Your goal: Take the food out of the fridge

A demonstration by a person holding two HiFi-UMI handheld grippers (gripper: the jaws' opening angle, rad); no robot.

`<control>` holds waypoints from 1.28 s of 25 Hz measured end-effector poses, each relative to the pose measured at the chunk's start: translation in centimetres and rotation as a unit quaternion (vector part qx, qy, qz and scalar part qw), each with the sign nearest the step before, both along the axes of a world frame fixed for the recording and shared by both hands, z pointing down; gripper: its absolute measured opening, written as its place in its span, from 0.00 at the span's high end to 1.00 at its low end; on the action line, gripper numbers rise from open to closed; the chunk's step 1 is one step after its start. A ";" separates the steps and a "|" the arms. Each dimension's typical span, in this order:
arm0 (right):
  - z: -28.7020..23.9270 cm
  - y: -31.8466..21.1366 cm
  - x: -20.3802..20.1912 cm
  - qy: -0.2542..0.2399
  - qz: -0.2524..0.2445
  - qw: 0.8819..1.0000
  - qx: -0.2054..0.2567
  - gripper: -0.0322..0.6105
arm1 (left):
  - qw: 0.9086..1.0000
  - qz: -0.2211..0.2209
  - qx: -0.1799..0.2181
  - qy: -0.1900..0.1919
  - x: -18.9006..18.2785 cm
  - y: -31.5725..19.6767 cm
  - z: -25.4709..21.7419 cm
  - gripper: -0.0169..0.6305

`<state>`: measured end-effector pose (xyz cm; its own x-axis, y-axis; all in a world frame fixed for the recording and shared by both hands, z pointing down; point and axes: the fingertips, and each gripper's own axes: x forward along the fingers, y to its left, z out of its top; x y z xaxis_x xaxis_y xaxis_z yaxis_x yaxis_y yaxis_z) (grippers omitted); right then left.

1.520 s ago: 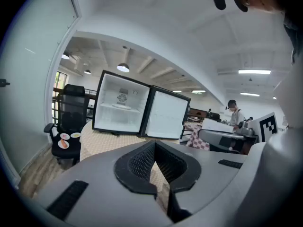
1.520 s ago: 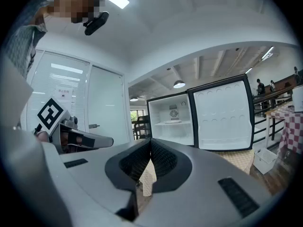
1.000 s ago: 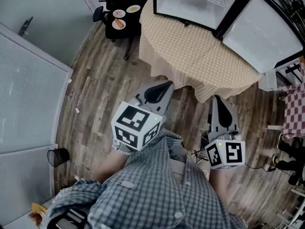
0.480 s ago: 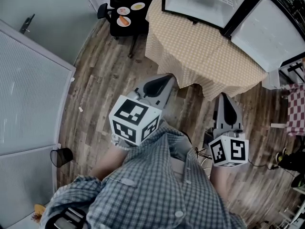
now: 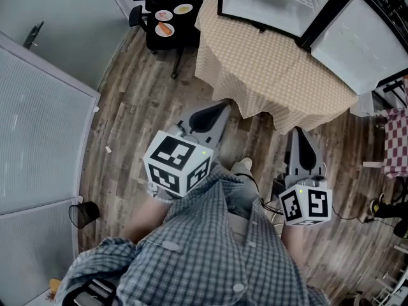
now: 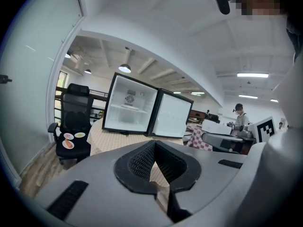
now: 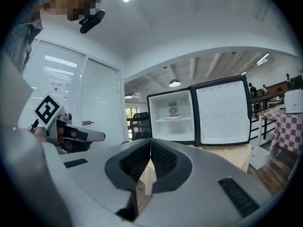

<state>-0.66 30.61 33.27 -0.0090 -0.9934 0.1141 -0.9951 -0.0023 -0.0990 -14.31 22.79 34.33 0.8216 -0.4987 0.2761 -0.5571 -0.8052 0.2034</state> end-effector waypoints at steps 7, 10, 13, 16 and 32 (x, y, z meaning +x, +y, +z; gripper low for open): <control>0.7 -1.6 1.2 0.005 -0.008 1.000 -0.013 0.94 | 1.000 -0.010 -0.011 0.002 0.6 -1.4 0.9 0.96; 0.7 -3.0 2.1 0.012 -0.020 1.000 -0.017 0.94 | 1.000 -0.021 -0.016 0.005 0.9 -2.6 1.0 0.96; 0.5 -4.7 3.2 0.014 -0.027 0.999 -0.012 0.93 | 0.999 -0.030 -0.010 0.004 1.7 -3.8 0.8 0.96; 0.7 -6.5 4.1 0.010 -0.036 0.999 -0.011 0.94 | 0.999 -0.040 -0.006 0.003 2.5 -5.3 0.6 0.96; 0.4 -17.7 9.1 0.047 -0.108 0.993 -0.012 0.93 | 0.996 -0.089 -0.005 -0.004 8.7 -14.8 -0.2 0.96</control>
<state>8.46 12.88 33.62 -0.2098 -0.9664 0.1487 -0.9775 0.2108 -0.0089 -5.66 7.96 34.14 0.7185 -0.6335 0.2873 -0.6923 -0.6915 0.2064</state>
